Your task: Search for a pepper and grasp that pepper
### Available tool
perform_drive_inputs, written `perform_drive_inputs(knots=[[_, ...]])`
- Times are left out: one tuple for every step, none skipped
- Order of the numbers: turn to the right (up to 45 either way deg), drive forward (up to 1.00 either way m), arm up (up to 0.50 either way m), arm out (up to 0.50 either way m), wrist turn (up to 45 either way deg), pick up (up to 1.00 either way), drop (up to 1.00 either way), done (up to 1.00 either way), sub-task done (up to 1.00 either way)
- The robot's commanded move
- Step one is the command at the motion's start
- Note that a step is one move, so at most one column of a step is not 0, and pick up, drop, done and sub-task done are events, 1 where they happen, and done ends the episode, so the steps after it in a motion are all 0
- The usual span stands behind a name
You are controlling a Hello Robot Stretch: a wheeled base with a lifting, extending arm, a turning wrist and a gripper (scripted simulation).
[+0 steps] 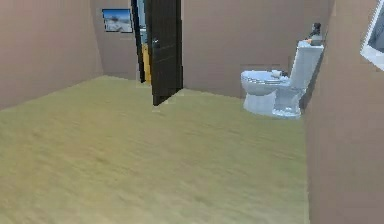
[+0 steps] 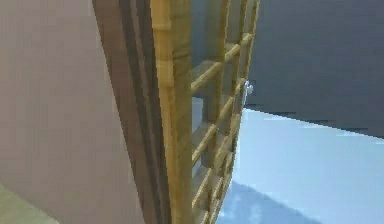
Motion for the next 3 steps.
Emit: perform_drive_inputs(knots=[[-18.0, 0.0, 0.0, 0.0, 0.0, 0.0, 0.0, 0.0, 0.0], [0.0, 1.0, 0.0, 0.0, 0.0, 0.0, 0.0, 0.0, 0.0], [0.0, 1.0, 0.0, 0.0, 0.0, 0.0, 0.0, 0.0, 0.0]])
